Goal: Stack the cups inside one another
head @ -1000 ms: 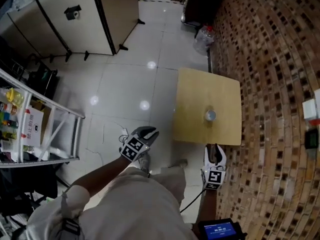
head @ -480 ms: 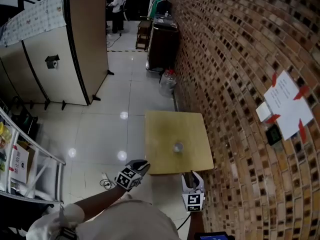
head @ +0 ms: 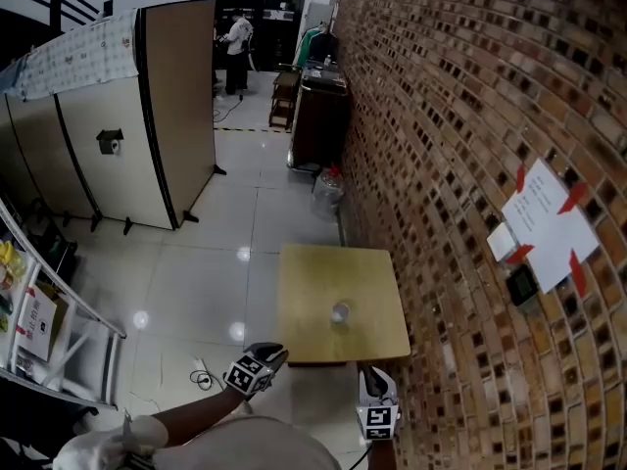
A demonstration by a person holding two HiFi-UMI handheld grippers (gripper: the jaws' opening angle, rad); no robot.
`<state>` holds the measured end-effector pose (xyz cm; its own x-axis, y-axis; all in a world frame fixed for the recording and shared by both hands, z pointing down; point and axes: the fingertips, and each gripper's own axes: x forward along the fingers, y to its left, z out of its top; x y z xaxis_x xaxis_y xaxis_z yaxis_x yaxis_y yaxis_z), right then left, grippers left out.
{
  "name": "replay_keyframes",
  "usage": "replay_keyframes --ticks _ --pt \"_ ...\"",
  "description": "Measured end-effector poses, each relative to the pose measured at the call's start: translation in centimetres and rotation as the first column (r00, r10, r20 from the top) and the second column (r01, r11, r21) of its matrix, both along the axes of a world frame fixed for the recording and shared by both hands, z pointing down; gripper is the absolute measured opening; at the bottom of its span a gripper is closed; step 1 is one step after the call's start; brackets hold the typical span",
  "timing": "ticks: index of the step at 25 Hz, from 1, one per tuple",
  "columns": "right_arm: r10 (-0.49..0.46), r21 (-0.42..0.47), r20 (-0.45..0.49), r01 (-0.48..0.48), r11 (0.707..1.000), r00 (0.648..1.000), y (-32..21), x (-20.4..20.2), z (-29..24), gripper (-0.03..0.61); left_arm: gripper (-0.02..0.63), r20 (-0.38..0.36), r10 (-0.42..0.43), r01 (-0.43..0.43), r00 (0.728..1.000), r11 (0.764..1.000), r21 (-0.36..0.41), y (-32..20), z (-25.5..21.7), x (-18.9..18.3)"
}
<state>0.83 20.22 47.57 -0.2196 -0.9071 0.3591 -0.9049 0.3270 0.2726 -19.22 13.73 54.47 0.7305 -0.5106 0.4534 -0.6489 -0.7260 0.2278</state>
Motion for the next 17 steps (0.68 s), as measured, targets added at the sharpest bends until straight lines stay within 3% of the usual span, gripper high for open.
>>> replay_keyframes --ticks 9,17 --pt "0.056 -0.015 0.099 -0.055 0.998 0.994 2.4 2.4 2.6 0.013 0.092 0.042 -0.051 0.05 0.998 0.999 0.02 -0.1 0.4 -2.4" --pt "0.039 0.012 0.198 -0.042 0.999 0.979 3.7 1.7 2.1 0.003 0.092 0.114 -0.085 0.09 0.99 0.995 -0.044 1.3 2.7 -5.7"
